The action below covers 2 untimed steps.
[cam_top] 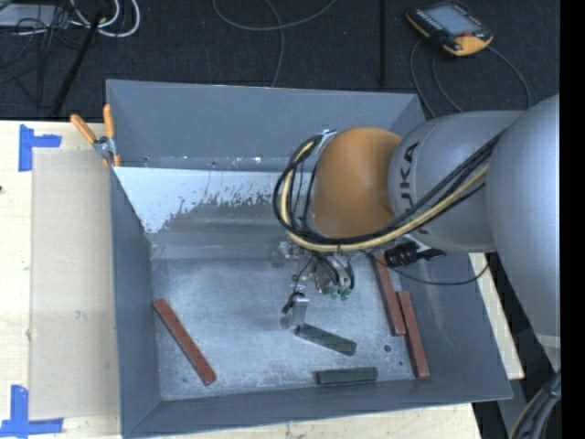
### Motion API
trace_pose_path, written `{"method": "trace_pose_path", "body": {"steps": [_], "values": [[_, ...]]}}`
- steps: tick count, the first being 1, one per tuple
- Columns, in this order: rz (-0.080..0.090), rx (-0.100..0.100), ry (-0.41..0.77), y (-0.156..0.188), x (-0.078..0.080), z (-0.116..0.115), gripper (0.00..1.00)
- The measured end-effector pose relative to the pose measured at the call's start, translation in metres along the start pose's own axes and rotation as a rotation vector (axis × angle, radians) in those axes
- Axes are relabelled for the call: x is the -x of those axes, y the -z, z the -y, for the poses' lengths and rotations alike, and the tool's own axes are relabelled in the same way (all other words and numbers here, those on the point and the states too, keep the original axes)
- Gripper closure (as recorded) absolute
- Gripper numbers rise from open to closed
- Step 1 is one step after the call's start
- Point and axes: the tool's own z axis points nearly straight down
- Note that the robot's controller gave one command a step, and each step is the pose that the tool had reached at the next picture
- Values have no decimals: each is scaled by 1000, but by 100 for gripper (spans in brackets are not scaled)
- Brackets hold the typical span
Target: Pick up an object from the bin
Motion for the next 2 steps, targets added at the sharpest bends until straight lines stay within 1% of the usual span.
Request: {"method": "trace_pose_path", "body": {"steps": [1, 2], "values": [[15, -3, -36, 17, 9, 40, 0], [10, 0, -61, 15, 23, 44, 0]]}}
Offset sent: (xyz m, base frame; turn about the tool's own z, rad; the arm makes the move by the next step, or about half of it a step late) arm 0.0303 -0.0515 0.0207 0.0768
